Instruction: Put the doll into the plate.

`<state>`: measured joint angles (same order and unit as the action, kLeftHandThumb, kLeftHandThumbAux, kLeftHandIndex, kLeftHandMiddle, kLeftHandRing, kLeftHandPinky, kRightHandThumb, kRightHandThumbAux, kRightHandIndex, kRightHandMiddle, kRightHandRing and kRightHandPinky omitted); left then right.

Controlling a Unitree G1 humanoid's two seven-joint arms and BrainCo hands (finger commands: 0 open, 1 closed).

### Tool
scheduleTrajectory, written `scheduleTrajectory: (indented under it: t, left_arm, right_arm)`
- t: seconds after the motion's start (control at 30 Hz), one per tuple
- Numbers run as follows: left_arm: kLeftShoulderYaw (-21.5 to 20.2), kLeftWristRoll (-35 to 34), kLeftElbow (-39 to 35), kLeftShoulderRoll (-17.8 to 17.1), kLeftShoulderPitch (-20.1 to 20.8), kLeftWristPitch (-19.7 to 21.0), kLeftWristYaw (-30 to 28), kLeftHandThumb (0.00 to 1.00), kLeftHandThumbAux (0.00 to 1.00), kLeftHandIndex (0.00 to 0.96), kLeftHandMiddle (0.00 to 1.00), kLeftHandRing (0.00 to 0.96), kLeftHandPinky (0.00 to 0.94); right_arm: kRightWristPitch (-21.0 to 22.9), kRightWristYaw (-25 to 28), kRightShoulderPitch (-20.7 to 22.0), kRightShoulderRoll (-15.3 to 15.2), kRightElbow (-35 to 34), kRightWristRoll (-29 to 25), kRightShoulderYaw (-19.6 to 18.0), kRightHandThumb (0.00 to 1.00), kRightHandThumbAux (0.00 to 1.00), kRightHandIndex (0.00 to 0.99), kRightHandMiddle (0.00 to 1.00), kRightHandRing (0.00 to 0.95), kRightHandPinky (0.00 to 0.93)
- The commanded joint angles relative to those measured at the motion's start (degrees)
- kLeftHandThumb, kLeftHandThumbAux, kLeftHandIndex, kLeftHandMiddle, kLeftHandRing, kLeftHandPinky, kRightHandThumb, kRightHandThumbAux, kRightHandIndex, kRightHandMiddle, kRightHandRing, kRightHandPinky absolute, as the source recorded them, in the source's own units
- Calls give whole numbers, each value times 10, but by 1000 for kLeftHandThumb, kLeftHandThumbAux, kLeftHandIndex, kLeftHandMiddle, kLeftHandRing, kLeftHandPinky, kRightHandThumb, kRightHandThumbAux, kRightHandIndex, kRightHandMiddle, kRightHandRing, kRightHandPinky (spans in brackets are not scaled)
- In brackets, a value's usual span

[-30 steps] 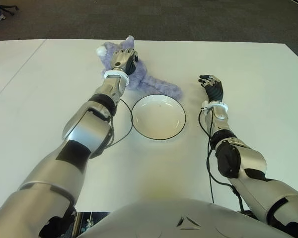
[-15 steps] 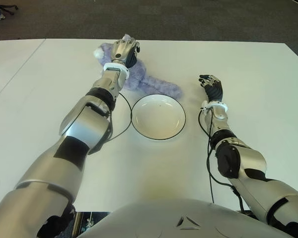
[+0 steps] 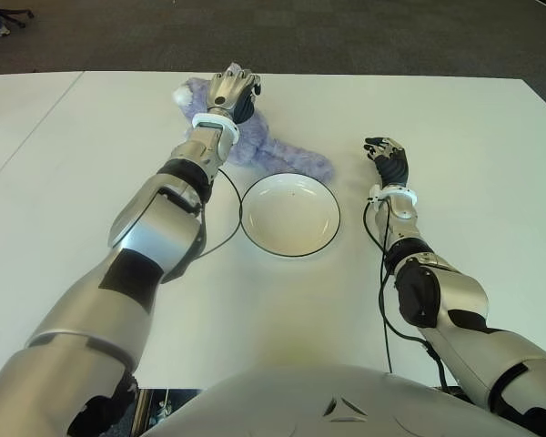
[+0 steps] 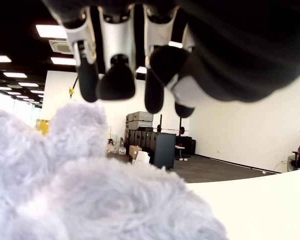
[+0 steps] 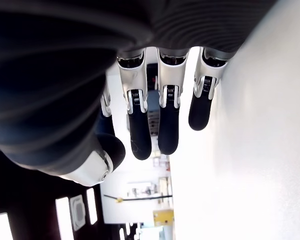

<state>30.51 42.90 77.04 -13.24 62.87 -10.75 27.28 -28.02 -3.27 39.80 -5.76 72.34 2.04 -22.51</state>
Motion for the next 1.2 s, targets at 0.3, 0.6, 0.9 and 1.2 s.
scheduleTrajectory:
  t: [0.3, 0.6, 0.9, 1.2]
  left_arm:
    - [50, 46, 16, -31, -19, -46, -6, 844, 661, 426, 496, 669, 615]
    - [131, 117, 34, -47, -52, -34, -79, 478, 341, 0, 0, 0, 4]
    - [215, 184, 39, -61, -56, -40, -119, 426, 219, 0, 0, 0, 0]
    - [231, 182, 35, -60, -45, -75, -157, 404, 196, 0, 0, 0, 0]
  right_arm:
    - [78, -7, -85, 29, 61, 2, 5, 707, 732, 409, 323, 280, 212]
    - [71, -6, -88, 30, 61, 2, 10, 705, 732, 408, 307, 268, 242]
    - [74, -4, -87, 31, 61, -10, 2, 707, 732, 409, 316, 279, 168]
    - [67, 1, -88, 32, 60, -12, 1, 710, 732, 409, 322, 281, 185]
